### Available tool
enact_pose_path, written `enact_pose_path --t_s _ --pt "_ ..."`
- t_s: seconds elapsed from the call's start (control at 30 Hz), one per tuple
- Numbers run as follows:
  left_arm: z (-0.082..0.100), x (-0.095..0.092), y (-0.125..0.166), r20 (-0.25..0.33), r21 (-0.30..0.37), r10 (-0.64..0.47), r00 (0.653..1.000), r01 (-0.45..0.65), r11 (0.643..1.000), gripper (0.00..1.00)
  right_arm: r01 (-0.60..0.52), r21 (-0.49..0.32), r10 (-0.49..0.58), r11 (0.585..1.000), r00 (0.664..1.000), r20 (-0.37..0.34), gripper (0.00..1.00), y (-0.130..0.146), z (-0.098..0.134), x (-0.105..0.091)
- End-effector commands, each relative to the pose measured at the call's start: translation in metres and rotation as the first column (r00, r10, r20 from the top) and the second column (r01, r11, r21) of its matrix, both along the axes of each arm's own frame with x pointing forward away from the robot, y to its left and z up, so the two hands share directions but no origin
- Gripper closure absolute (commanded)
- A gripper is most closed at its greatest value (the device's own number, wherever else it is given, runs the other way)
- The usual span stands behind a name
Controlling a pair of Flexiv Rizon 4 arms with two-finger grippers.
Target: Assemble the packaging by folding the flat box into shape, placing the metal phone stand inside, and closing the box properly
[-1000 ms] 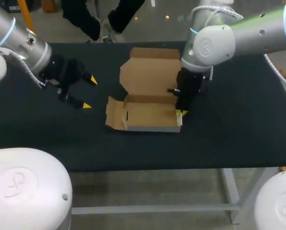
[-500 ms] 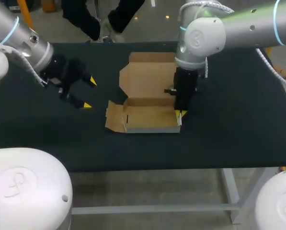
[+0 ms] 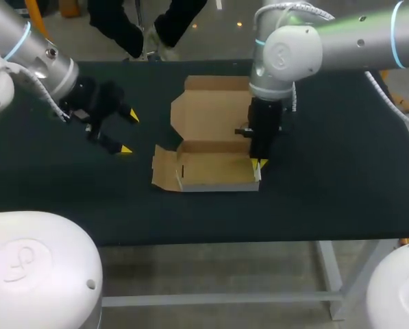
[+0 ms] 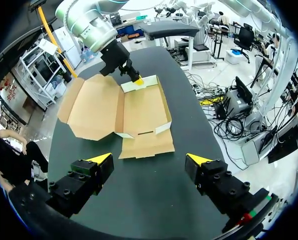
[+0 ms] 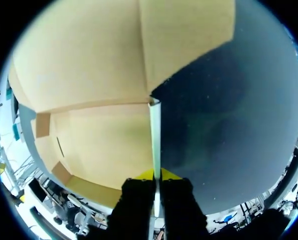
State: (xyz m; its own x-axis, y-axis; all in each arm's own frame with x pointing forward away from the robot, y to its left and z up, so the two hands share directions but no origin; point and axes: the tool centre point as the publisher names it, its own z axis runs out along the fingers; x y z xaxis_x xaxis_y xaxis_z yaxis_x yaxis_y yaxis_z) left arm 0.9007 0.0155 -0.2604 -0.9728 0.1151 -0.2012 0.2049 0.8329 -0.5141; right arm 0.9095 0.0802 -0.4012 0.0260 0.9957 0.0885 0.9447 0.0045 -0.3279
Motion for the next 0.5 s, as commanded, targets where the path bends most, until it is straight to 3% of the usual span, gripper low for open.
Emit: enact_pose_path --t_s 0.03,0.5 --pt "0.0008 0.0004 -0.0001 -0.004 0.005 -0.001 1.000 0.001 1.000 0.00 0.001 -0.009 -0.001 1.000 1.000 0.009 0.97 0.0005 -0.0010 -0.0010" --pt "0.0008 0.0004 -0.0001 -0.004 0.005 -0.001 1.000 0.001 1.000 0.00 -0.005 -0.018 0.006 1.000 0.997 0.080 0.91 -0.0003 -0.0066 -0.0004"
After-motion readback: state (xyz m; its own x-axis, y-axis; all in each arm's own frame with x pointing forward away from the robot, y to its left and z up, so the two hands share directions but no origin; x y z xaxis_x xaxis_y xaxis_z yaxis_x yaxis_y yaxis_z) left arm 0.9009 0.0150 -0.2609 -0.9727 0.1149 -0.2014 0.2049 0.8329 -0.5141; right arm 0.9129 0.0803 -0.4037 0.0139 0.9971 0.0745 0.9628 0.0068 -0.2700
